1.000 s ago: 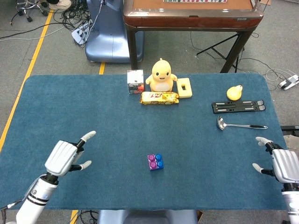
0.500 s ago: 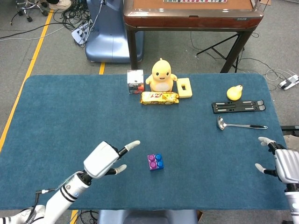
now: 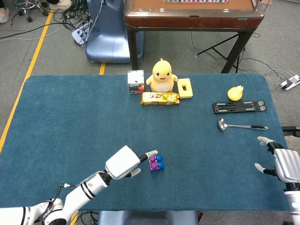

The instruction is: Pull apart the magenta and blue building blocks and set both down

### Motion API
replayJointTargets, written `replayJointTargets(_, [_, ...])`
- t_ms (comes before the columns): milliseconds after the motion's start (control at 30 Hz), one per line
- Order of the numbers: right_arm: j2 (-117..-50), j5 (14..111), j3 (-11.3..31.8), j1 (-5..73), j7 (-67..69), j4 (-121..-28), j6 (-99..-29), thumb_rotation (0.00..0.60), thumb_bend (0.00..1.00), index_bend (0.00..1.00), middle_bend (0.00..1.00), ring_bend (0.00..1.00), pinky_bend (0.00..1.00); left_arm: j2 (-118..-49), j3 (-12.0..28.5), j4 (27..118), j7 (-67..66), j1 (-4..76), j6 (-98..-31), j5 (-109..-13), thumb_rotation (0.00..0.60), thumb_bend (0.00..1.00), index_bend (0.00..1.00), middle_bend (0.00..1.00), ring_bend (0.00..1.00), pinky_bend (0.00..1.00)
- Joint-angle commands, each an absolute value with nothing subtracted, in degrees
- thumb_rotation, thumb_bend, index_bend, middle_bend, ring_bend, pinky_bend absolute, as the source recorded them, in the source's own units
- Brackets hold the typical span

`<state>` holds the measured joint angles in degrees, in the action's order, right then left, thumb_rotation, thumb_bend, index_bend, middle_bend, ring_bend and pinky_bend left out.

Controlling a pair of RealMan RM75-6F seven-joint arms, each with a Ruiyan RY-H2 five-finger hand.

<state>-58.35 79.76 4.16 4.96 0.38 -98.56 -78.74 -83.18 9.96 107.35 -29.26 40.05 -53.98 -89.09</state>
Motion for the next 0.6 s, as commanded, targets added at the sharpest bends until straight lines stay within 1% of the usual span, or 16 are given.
replayJointTargets(33, [-58.41, 79.7, 4.19, 5.08, 0.4, -98.49, -78.58, 0.6, 0.0, 0.24, 0.34, 0.39, 0.65, -84.54, 9.9, 106.09, -31.06, 41.51, -53.0, -88.96, 0.6, 0.31, 0.19, 1.0, 0.96, 1.0])
replayJointTargets(133, [-58.59, 79.7, 4.18, 5.23, 0.34, -98.37, -78.39, 0.6, 0.0, 0.24, 0.34, 0.39, 0.65, -85.92, 9.56, 104.66, -33.39, 42.83, -52.45, -89.4, 0.6, 0.34, 0.19, 1.0, 0.96, 1.0])
replayJointTargets(433, [-58.88, 79.48, 4.04, 5.21, 0.52, -97.86, -78.24, 0.6, 0.0, 0.24, 0.34, 0.39, 0.65, -89.51, 7.42, 99.83, -37.97, 45.47, -51.59, -90.95, 0.6, 0.34, 0.18, 1.0, 0.97, 1.0])
replayJointTargets(600, [-59.15, 79.44, 3.84, 5.14, 0.84, -97.44, -78.08, 0.6, 0.0, 0.24, 0.34, 0.39, 0.65, -91.13, 6.8, 98.34, -39.85, 45.87, -51.59, -90.02, 0.6, 0.34, 0.18, 1.0, 0.97, 1.0])
